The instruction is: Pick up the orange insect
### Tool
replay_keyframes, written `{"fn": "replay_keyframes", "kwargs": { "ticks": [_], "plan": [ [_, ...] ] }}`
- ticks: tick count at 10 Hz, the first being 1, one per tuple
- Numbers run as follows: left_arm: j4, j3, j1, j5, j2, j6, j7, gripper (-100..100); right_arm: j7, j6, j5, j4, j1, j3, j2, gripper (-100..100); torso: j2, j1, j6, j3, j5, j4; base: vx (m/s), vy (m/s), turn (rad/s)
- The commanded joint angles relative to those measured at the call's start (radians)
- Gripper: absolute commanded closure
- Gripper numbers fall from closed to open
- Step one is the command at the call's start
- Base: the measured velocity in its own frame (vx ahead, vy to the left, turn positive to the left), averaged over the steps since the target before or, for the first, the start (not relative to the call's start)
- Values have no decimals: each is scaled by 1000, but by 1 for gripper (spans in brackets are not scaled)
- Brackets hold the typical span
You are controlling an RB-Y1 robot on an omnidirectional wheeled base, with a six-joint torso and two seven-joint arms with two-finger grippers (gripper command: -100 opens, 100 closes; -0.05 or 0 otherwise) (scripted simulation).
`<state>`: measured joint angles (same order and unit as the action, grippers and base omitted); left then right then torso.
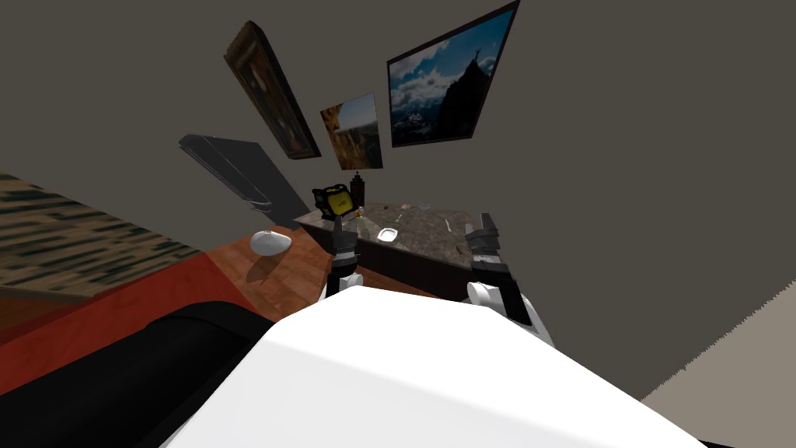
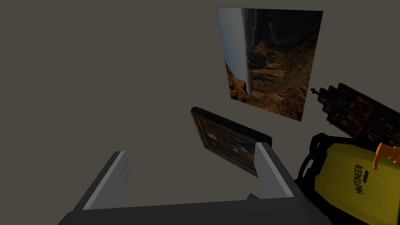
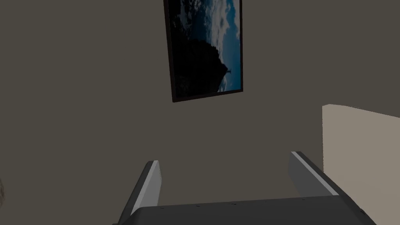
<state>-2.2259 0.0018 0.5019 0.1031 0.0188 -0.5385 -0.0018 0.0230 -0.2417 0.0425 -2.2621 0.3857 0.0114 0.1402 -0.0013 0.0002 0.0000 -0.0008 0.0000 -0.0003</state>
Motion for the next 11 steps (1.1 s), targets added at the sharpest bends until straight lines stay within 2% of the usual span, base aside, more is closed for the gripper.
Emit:
{"fn": "replay_keyframes", "kwargs": {
  "ticks": [1, 2, 3, 4, 5, 6, 7, 8, 9, 10, 11],
  "plan": [
    [0, 0, 0, 0, 0, 0, 0, 0, 36, 50, 11, 17, -21, 7, 9, -100, 0, 0, 0, 0, 0, 0, 14, 3, -31],
    [0, 0, 0, 0, 0, 0, 0, 0, 36, 58, 11, 17, -21, 7, 9, -100, 0, 0, 0, 0, 0, 0, 12, 4, -10],
    [0, 0, 0, 0, 0, 0, 0, 0, 72, 100, 23, 31, -38, 14, 17, -100, 0, 0, 0, 0, 0, 0, 18, 6, -24],
    [0, 0, 0, 0, 0, 0, 0, 0, 72, 106, 23, 31, -38, 14, 17, -100, 0, 0, 0, 0, 0, 0, 19, 8, -17],
    [0, 0, 0, 0, 0, 0, 0, 0, 109, 145, 35, 45, -56, 22, 25, -100, 0, 0, 0, 0, 0, 0, 21, 8, -35],
    [0, 0, 0, 0, 0, 0, 0, 0, 109, 157, 35, 45, -56, 22, 25, -100, 0, 0, 0, 0, 0, 0, 19, 6, -14],
    [0, 0, 0, 0, 0, 0, 0, 0, 148, 192, 48, 60, -75, 30, 33, -100, 0, 0, 0, 0, 0, 0, 22, 7, -30],
    [0, 0, 0, 0, 0, 0, 0, 0, 148, 210, 48, 60, -75, 30, 33, -100, 0, 0, 0, 0, 0, 0, 19, 7, -16],
    [0, 0, 0, 0, 0, 0, 0, 0, 189, 243, 61, 75, -94, 39, 40, -100, 0, 0, 0, 0, 0, 0, 24, 7, -34],
    [0, 0, 0, 0, 0, 0, 0, 0, 189, 266, 61, 75, -94, 39, 40, -100, 0, 0, 0, 0, 0, 0, 18, 8, -16],
    [0, 0, 0, 0, 0, 0, 0, 0, 231, 301, 75, 92, -115, 47, 47, -100, 0, 0, 0, 0, 0, 0, 21, 7, -28]
  ]
}}
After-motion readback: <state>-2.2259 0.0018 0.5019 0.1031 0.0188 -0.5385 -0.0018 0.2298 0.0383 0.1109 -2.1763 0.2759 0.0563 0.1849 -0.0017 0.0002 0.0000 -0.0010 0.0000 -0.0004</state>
